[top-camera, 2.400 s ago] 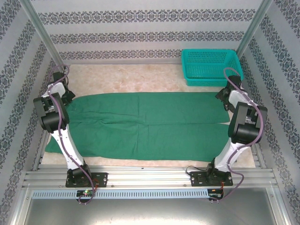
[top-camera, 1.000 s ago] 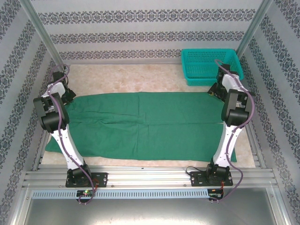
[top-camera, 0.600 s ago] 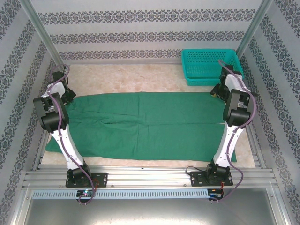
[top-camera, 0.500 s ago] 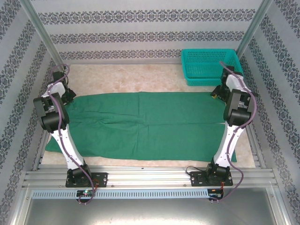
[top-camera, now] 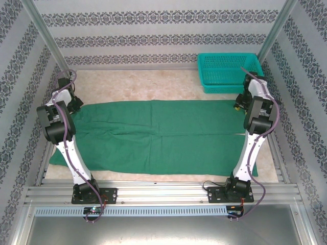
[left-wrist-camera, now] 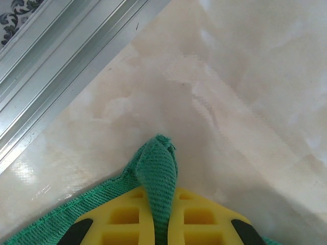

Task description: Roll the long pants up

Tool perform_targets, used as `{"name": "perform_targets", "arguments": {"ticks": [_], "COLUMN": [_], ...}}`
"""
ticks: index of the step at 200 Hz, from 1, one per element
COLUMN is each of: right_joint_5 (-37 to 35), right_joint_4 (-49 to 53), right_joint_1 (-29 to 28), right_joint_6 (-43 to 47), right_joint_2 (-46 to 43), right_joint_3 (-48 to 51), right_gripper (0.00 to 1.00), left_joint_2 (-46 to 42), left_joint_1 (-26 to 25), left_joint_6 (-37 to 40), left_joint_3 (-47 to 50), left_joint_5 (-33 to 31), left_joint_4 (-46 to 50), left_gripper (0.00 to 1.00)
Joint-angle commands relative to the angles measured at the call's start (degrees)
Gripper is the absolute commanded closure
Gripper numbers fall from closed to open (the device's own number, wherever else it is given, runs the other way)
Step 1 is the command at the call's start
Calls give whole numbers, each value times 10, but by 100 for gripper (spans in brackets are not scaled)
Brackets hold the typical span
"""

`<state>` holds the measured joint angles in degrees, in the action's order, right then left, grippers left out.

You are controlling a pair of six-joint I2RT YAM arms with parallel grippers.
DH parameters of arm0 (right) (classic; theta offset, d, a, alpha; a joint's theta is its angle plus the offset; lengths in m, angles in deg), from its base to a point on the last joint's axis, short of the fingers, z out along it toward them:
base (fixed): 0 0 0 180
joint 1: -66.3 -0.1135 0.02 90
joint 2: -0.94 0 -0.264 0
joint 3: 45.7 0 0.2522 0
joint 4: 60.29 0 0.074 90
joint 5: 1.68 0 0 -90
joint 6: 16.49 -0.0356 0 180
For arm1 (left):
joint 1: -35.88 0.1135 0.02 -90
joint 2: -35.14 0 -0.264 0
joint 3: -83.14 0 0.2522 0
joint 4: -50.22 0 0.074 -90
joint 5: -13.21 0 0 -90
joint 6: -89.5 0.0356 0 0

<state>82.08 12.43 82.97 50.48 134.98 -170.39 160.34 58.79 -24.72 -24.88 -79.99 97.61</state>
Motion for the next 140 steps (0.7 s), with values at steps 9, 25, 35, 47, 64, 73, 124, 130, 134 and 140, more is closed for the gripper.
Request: {"name": "perform_targets", "arguments": {"ticks": [9,25,35,47,64,73,124,130,134,140], "right_joint_5": [3,3,2,4,-3,-5,6,9,11,12], "right_joint_4": [-9,-28,-52,-77,-95,-100,-117,-120,-122,-122], "right_joint_1": [2,4,4,1,-4,-4,-5,-5,-5,-5], "right_joint_6": [21,14,9,4,0,-3,-24,-25,-24,-25], "right_joint_2": [25,9,-14,-46,-84,-101,-172,-179,-183,-189], "right_joint_3": [4,30,60,93,117,122,131,133,134,136], "right_gripper": [100,100,100,100,100,100,100,100,100,100], "left_joint_2": [15,14,11,0,-16,-21,-50,-56,-59,-65], "left_joint_1": [-9,-9,-10,-9,-9,-9,-9,-9,-9,-8], "left_joint_6": [14,14,12,8,-3,-11,-36,-36,-35,-35], "left_joint_3": [-4,-4,-2,7,5,-6,-88,-94,-96,-101], "left_joint_5": [11,12,13,20,32,39,54,46,42,36], "left_joint_4": [21,21,20,8,2,2,45,49,50,52], "left_gripper": [100,100,100,100,100,100,100,100,100,100]}}
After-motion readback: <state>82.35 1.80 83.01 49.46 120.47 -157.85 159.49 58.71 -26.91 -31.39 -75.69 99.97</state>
